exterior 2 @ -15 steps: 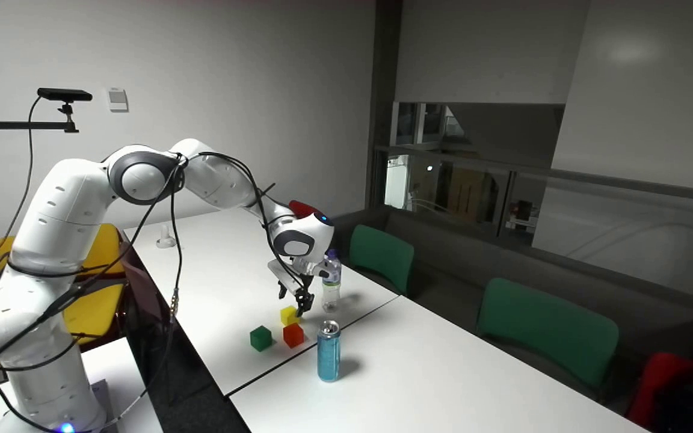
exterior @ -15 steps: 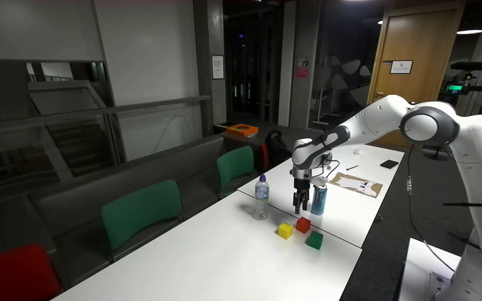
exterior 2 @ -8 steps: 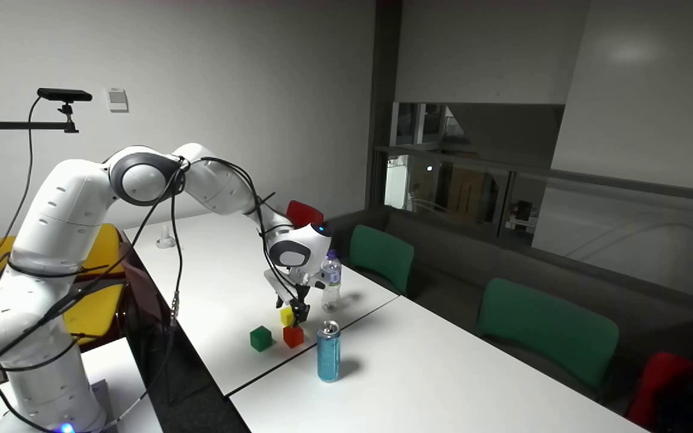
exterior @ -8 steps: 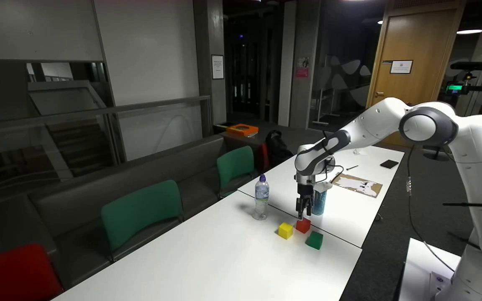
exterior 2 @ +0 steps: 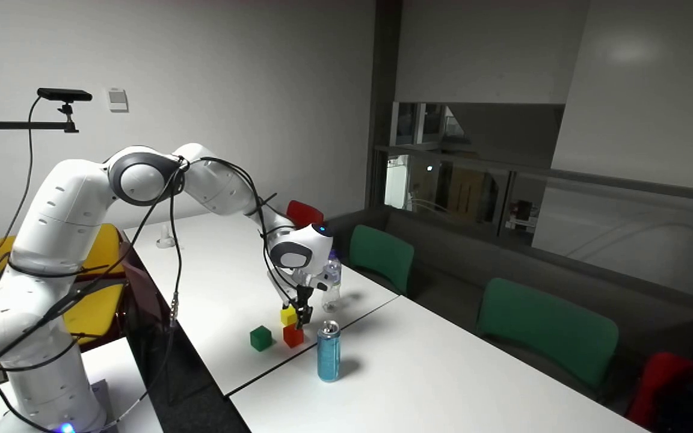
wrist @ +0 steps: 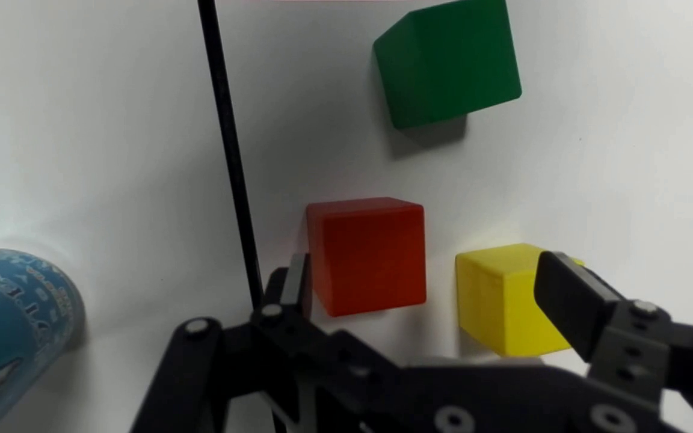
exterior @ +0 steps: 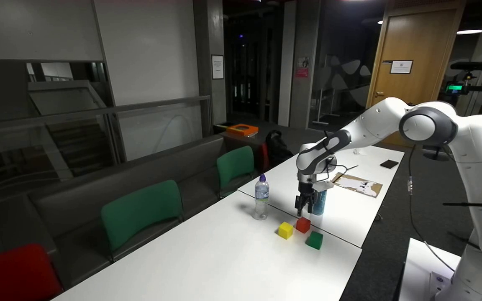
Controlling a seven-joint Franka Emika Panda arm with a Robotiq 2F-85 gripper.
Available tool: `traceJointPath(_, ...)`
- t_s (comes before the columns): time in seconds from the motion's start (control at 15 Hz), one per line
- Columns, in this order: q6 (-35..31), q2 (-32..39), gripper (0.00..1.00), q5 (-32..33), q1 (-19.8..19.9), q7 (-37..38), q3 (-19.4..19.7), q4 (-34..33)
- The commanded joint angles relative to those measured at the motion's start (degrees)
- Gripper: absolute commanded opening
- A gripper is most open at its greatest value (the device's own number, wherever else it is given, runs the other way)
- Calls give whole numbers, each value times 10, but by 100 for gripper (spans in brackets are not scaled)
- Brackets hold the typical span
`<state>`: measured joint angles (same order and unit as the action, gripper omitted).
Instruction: Stack the three blocks together.
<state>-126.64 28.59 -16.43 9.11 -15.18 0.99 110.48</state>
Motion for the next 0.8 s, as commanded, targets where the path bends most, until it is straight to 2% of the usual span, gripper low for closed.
traceJointPath(0.0, -4, -2, 100, 6, 2, 14, -3, 1)
traceJointPath(0.47, -31, 1, 100, 21, -14, 69, 5, 3)
traceJointPath(0.73, -52, 12, 100, 52, -29, 117, 13, -1)
